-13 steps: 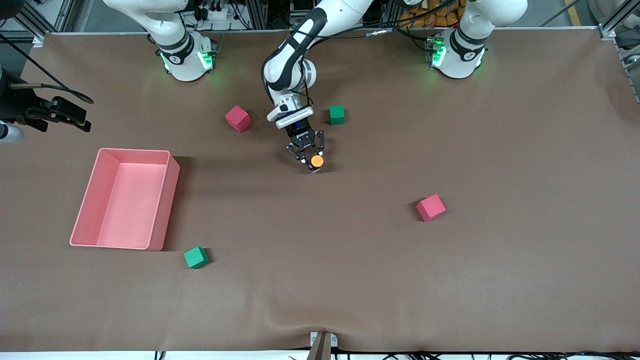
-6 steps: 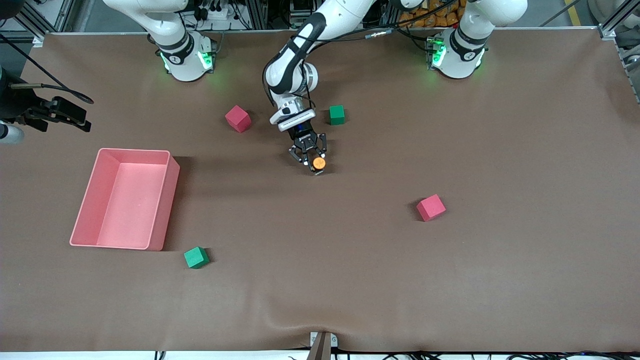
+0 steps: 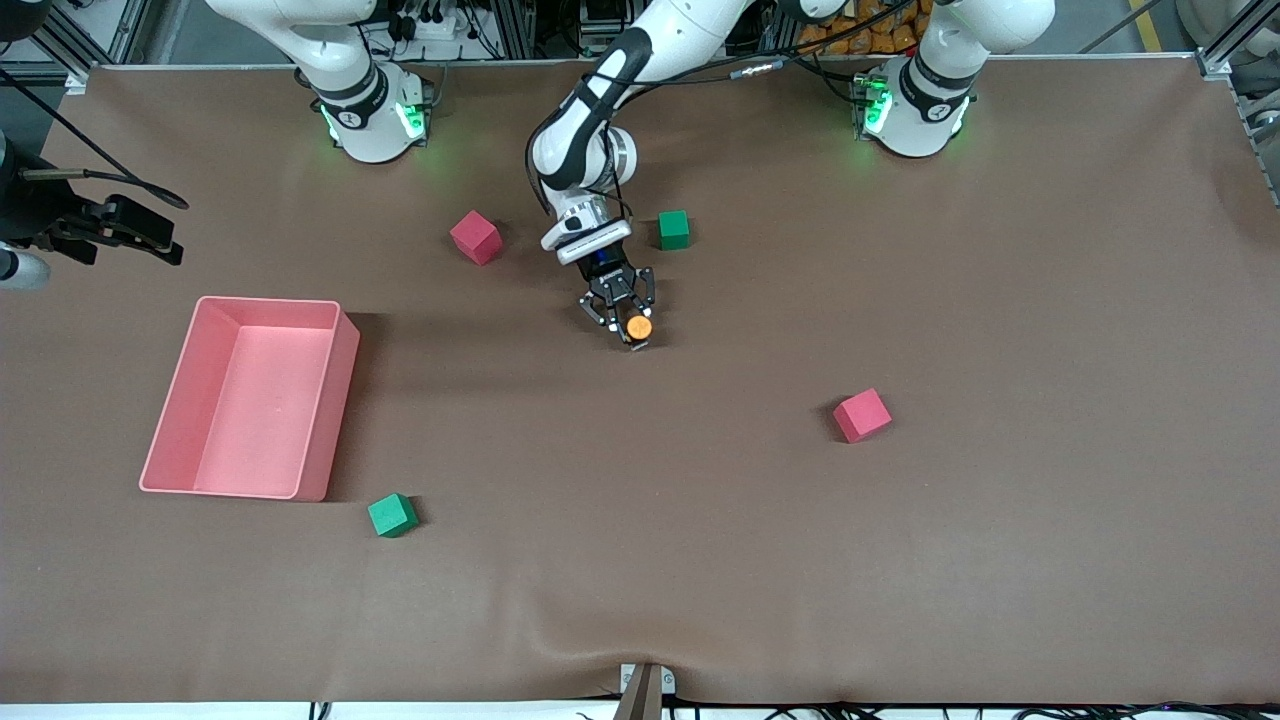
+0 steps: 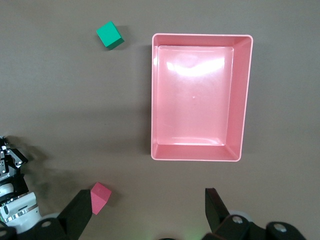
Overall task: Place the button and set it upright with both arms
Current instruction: 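Set the button upright on the table with the left gripper, then open the left gripper and lift it off the button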
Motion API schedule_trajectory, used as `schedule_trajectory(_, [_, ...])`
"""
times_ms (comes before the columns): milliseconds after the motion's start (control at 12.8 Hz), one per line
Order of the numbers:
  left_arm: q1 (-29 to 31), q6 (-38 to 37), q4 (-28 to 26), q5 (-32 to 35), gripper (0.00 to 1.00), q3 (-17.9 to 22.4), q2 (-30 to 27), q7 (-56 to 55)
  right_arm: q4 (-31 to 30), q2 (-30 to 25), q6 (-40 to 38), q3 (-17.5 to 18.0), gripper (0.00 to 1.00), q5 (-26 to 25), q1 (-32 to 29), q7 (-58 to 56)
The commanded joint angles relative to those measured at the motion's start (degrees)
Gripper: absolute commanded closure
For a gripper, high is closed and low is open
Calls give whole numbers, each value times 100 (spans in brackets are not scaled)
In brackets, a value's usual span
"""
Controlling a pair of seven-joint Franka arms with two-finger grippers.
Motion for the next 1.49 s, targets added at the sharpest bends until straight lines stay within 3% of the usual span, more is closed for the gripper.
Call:
schedule_trajectory(0, [-13,-100,110,70,100,19,96,-31,33,27,-5,47,0,-78,-29,-35])
schedule_trajectory(235, [-13,-100,110,44,92,19,114,-40,33,27,4,47,0,-78,-21,-35])
schedule_trajectory(392, [-13,-100,102,52,62,10,114,-31,33,53,13,47,0,-78,-38,-35])
schedule_trajectory(470, [-13,-100,102,52,58,10,114,-31,33,80,4,47,0,-78,-21,-35])
schedule_trajectory(627, [-13,-100,67,96,0,10,140,13,33,80,-22,47,0,-78,-3,-35])
schedule_trajectory(1176, [-22,-179,75,53,0,-191,44,83,42,98,110,56,0,-69,23,-26])
schedule_trajectory(1411, [-31,-452,-292,44,0,-403,-306,215,68,80,83,56,0,-61,-29,-26])
